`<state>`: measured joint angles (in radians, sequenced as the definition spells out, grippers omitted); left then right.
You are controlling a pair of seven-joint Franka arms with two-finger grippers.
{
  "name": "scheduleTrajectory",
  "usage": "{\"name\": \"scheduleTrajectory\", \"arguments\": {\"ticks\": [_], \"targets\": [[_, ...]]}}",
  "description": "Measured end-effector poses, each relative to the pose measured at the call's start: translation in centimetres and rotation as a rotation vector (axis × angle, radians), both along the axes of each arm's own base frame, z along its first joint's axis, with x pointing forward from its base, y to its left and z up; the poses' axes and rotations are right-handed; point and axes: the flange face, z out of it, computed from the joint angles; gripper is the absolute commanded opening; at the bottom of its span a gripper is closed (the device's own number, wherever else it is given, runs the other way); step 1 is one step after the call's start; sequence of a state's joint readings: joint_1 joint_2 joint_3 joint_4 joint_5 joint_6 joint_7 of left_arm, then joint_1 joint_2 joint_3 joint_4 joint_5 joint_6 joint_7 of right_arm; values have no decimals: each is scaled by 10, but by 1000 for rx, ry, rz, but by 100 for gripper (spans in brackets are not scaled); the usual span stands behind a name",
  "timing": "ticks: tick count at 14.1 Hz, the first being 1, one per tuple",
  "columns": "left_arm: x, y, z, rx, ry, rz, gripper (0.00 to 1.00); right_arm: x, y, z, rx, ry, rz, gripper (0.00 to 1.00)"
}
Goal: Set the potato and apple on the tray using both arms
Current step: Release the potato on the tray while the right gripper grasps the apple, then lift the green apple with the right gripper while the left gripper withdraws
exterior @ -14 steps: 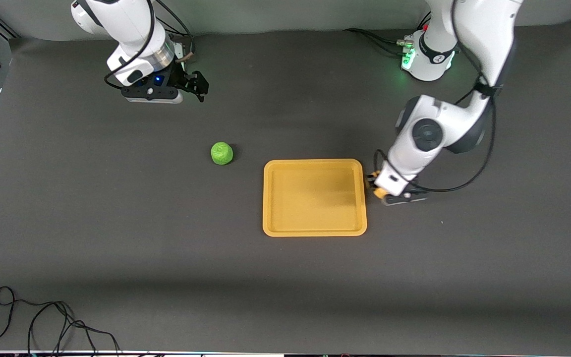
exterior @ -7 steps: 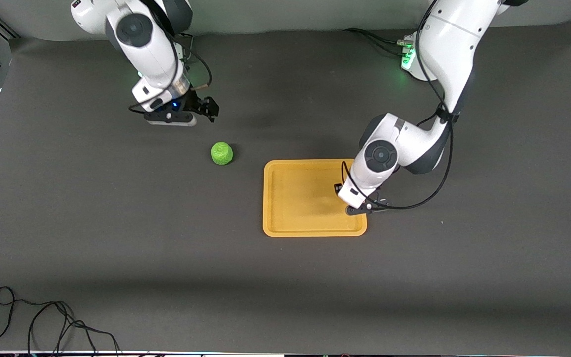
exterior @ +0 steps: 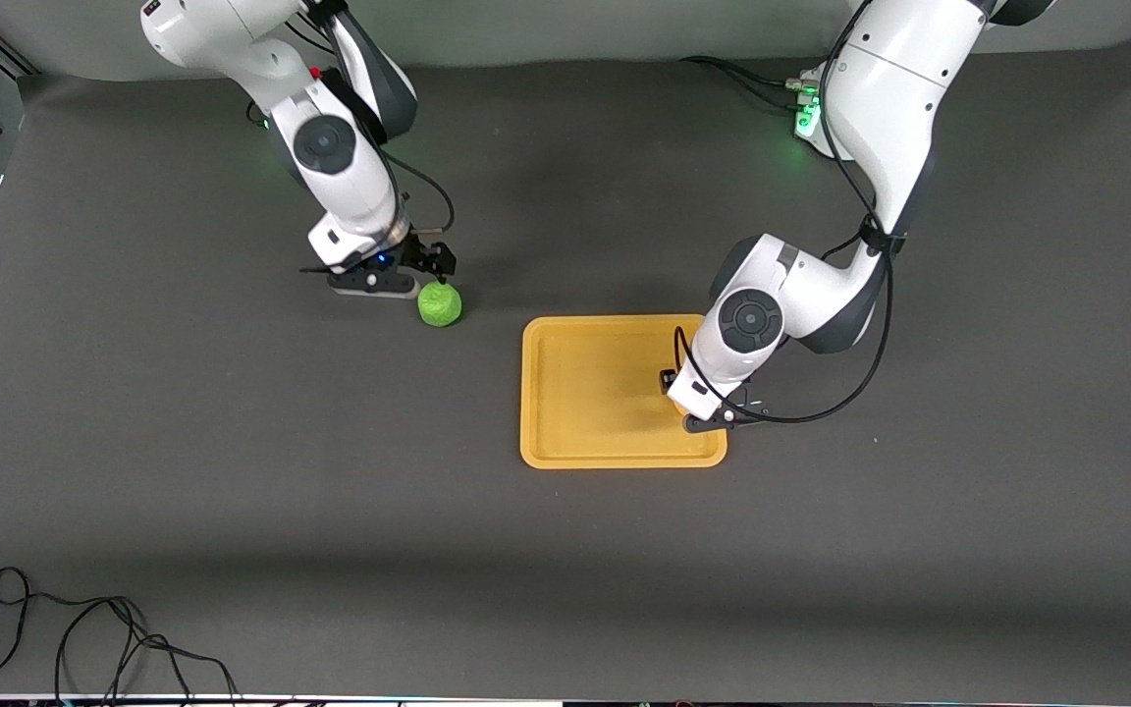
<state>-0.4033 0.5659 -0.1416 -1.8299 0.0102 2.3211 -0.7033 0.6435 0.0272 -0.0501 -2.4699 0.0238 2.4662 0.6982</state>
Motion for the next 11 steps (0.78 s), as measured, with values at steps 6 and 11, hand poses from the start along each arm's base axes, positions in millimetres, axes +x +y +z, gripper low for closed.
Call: {"name": "scheduleTrajectory", "arguments": {"ticks": [6, 11], "targets": [[11, 22, 90, 45, 3, 20, 100, 0, 6, -56, -3, -15, -19, 100], [16, 136, 238, 59, -25, -32, 100, -11, 18, -89, -8, -20, -26, 99]]}}
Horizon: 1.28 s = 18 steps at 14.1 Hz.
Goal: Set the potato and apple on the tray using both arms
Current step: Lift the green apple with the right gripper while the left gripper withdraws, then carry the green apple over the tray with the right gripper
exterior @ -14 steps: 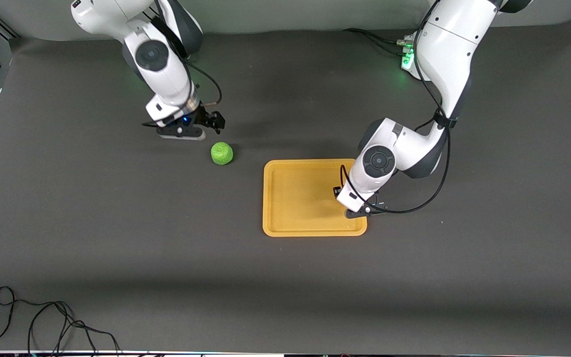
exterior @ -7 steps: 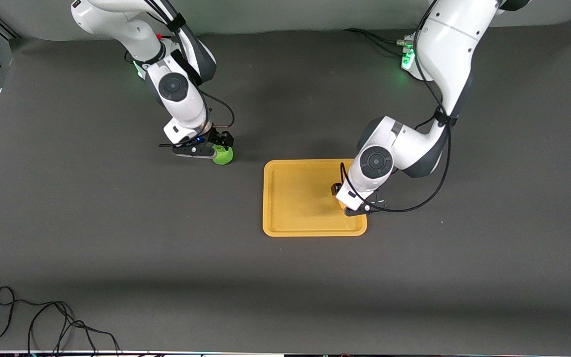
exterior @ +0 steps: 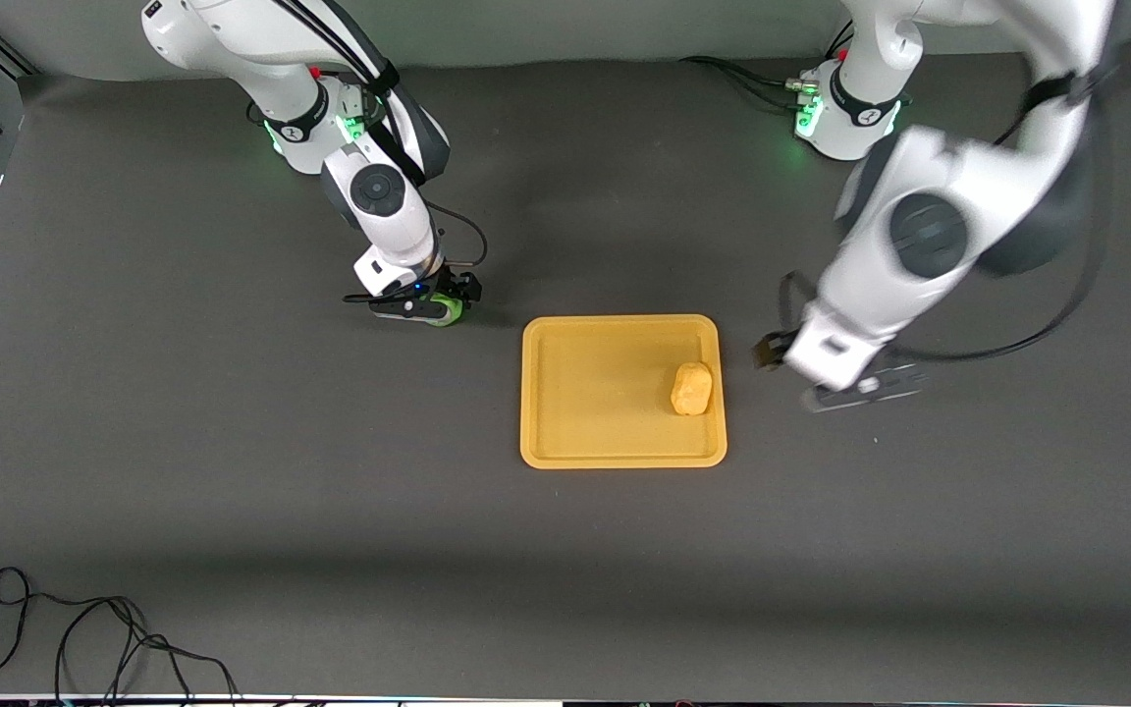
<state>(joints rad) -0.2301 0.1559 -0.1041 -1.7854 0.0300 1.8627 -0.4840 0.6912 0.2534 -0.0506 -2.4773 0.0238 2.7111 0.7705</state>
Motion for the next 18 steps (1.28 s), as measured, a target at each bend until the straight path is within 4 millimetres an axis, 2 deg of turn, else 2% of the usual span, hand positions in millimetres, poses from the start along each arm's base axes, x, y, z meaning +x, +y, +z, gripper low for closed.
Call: {"name": "scheduleTrajectory", "arguments": {"ticks": [1, 2, 3, 6, 8, 9, 11, 16, 18], "targets": [[-3, 24, 16, 2, 11, -27, 100, 1, -1, -1, -2, 2, -3, 77], [-7, 47, 28, 3, 20, -55, 100, 1, -3, -2, -3, 2, -6, 58], [-11, 69, 37, 2, 34, -85, 100, 2, -4, -2, -4, 1, -9, 49], [-29, 142, 68, -16, 75, -205, 100, 6, -2, 4, 2, -6, -11, 47], [-40, 185, 93, -26, 54, -233, 100, 12, 2, 22, 0, 1, -13, 47], [-45, 195, 104, -26, 35, -235, 100, 18, 5, 40, -4, 11, -16, 47], [-50, 194, 117, -22, 9, -241, 100, 35, 8, 92, -11, 33, -31, 48], [-44, 182, 120, -19, 7, -205, 100, 72, 27, 269, 15, 24, -35, 48], [-39, 183, 124, -23, 7, -226, 100, 86, 42, 314, 53, -24, -31, 48]]}}
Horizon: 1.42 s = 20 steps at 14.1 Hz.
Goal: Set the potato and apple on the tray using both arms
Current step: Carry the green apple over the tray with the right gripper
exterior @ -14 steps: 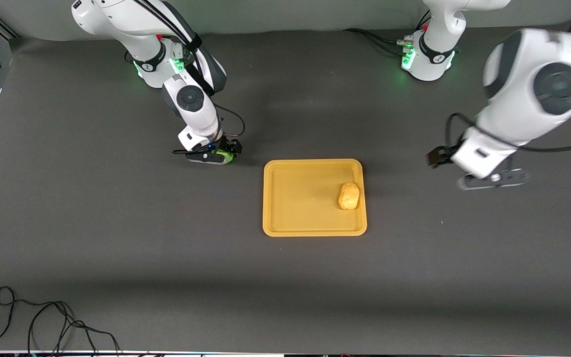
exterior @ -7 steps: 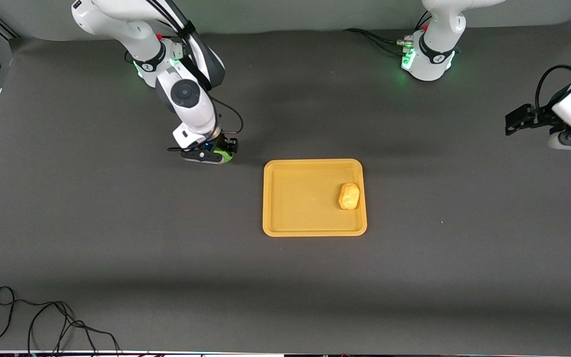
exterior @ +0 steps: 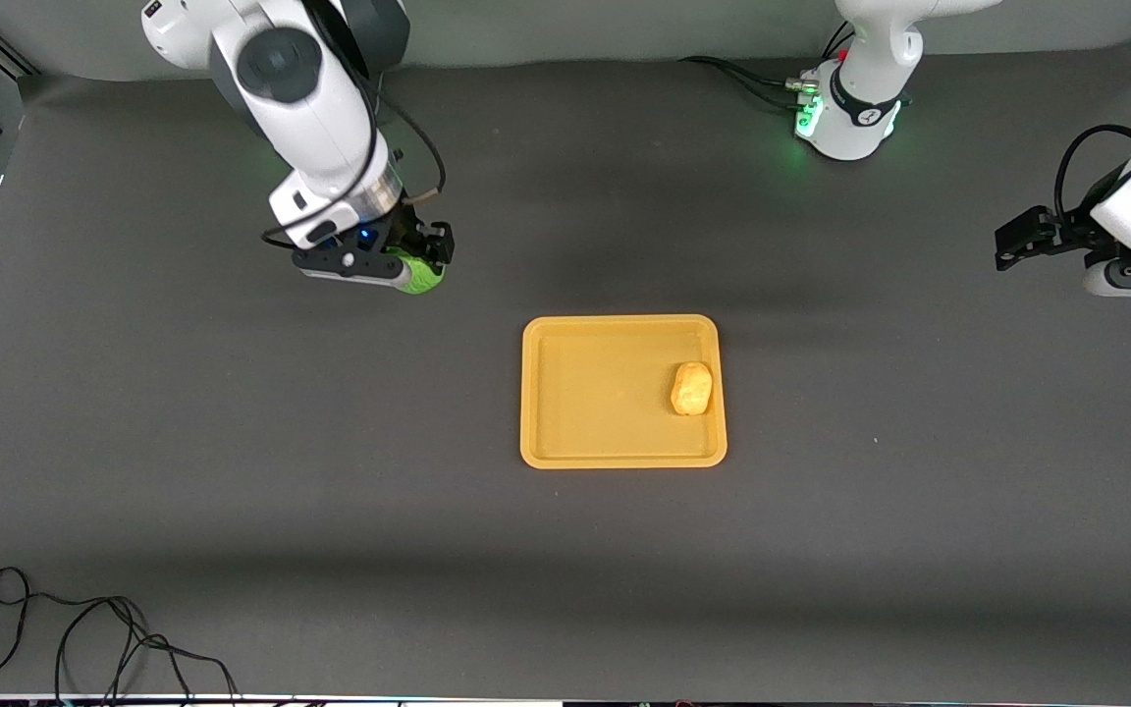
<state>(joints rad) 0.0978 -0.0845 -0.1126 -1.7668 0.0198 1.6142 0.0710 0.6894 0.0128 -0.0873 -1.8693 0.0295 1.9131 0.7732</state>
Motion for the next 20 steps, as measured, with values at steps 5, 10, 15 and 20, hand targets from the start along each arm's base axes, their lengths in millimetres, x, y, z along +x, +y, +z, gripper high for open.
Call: {"name": "scheduleTrajectory", "arguments": {"ticks": [5, 10, 15, 20], "targets": [[3, 8, -2, -6, 11, -39, 100, 42, 108, 6, 40, 10, -82, 48], [3, 7, -3, -7, 15, -42, 100, 48, 223, -77, 31, -2, -99, 48], [4, 7, -4, -8, 17, -44, 100, 71, 242, -203, -8, -41, -93, 48], [4, 6, -3, -9, 16, -45, 100, 77, 242, -292, -36, -73, -75, 48]]}}
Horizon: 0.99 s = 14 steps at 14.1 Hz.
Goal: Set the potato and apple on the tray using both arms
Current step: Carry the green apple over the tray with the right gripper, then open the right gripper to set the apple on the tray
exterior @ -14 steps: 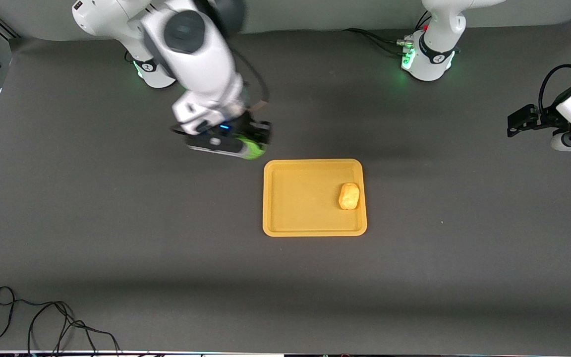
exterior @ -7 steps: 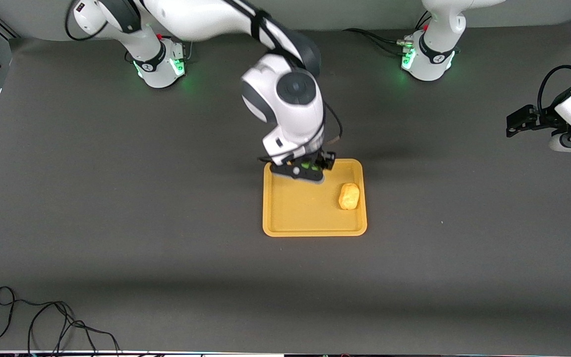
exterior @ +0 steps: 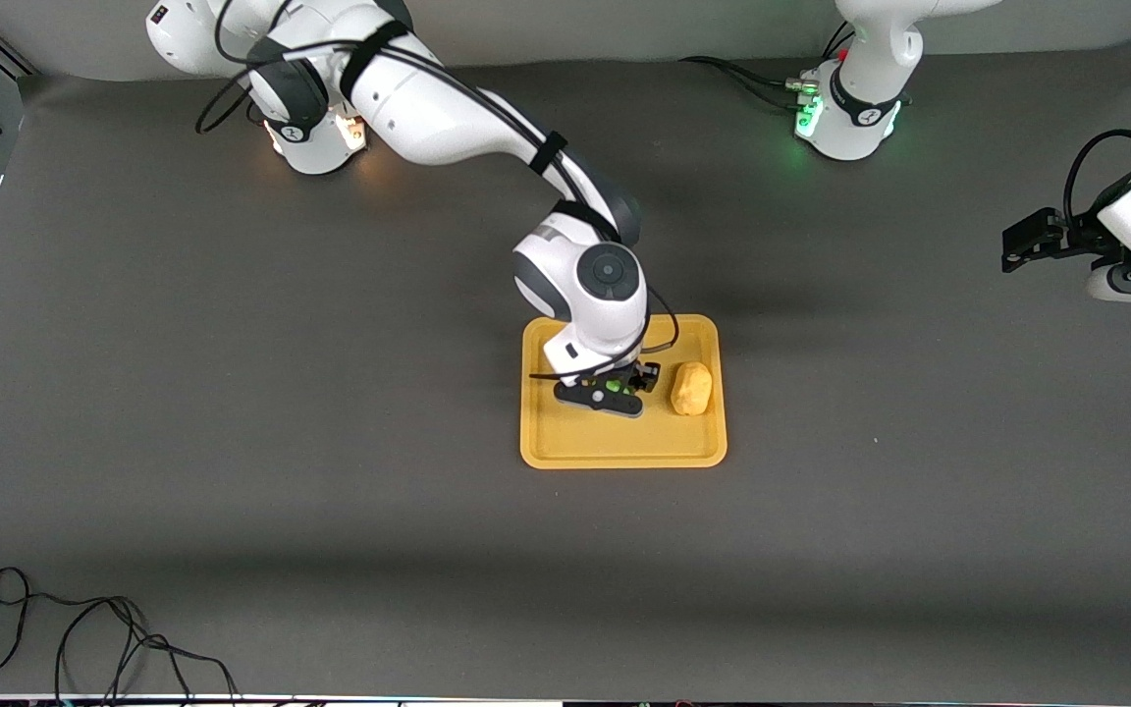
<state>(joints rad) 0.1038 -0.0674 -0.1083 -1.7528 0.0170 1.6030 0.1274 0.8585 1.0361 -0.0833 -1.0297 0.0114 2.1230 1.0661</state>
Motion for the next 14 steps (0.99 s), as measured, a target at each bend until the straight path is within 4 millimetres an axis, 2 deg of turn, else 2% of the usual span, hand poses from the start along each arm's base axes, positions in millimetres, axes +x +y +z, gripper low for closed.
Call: {"name": "scheduleTrajectory", "arguments": {"ticks": [3, 4, 5, 6, 9, 11, 12, 14], "targets": [[0, -2, 0, 0, 1, -3, 100, 0, 0, -13, -4, -6, 5, 48], [0, -2, 0, 0, 2, -3, 100, 0, 0, -14, -3, -8, 5, 52], [0, -2, 0, 0, 2, -3, 100, 0, 0, -13, 1, -11, 6, 92], [0, -2, 0, 0, 2, -3, 100, 1, 1, -13, 4, -14, 6, 100], [0, -2, 0, 0, 3, -3, 100, 2, 3, -8, 12, -22, 7, 100], [0, -2, 0, 0, 4, -3, 100, 5, 7, 17, 26, -34, 6, 100], [0, -2, -1, 0, 5, -3, 100, 5, 6, 41, 17, -25, 3, 100], [0, -2, 0, 0, 6, -3, 100, 5, -1, 111, 5, -10, -10, 100]]}}
